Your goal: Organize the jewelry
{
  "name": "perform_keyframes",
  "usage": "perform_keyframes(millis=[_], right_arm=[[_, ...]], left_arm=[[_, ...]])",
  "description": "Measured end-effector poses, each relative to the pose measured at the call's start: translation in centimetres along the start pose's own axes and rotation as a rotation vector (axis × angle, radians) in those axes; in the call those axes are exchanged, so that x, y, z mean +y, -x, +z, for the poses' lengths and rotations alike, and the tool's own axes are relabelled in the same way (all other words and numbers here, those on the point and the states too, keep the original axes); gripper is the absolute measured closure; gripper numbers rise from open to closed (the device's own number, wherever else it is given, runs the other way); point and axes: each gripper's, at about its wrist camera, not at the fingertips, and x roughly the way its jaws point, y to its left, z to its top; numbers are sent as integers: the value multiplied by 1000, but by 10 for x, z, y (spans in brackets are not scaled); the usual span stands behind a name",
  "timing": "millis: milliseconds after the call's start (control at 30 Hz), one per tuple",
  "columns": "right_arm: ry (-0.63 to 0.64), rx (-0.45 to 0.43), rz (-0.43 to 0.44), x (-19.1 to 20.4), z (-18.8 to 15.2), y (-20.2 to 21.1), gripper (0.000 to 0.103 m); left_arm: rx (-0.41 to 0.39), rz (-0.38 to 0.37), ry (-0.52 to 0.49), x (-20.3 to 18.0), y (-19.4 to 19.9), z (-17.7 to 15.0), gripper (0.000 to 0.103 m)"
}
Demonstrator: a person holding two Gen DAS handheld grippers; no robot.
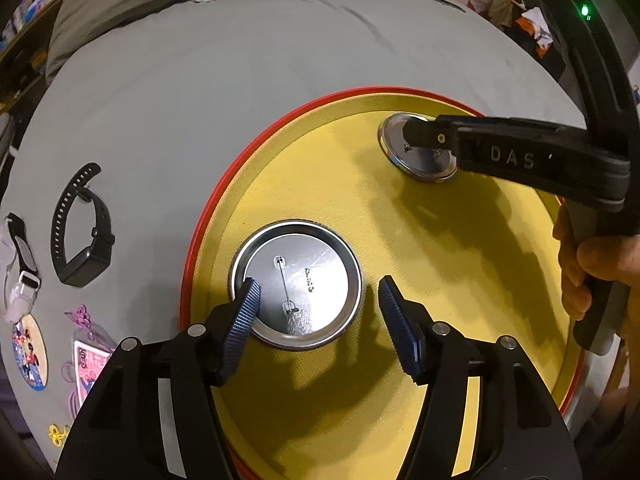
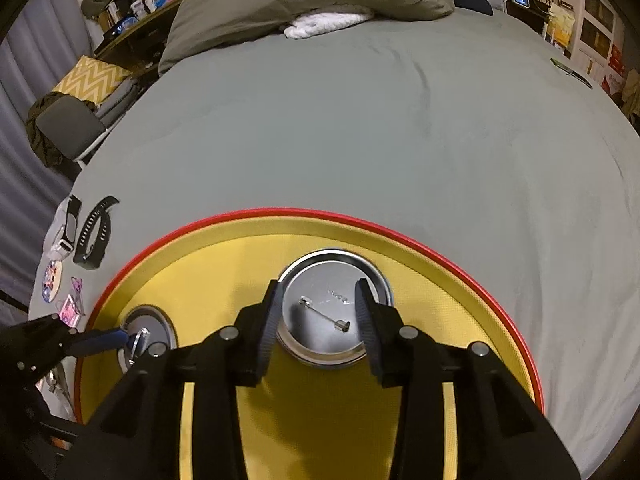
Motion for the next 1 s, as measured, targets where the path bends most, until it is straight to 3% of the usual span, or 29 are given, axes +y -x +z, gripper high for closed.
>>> perform_keyframes(millis=[167,267,400,467,500,533,567,600,1000], right_arm=[[19,23,-15,-1,-4,-7,69],[48,27,-44,2,-5,-6,87],[108,23,-92,11,-8,-6,96],[119,20,-103,13,-10,-6,97],[110,20,-96,12,-10,-6,97],[97,21,-84,9,-10,-6,97],[88,22,-76,8,-9,-6,97],[76,23,-66,6,-9,-6,97],[36,12,-39,-1,-10,3,97]], left_arm=[[-2,-8,7,3,0,-4,43],[0,-8,8,2,0,-4,43],[-1,-6,8,2,1,-5,43],[-3,5,5,2,2,-5,50],[-6,9,12,3,3,-5,64],[-6,0,27,6,3,-4,84],[-1,-40,56,11,3,-4,96],[4,-71,78,14,2,-4,99],[-14,-47,84,11,5,-6,99]])
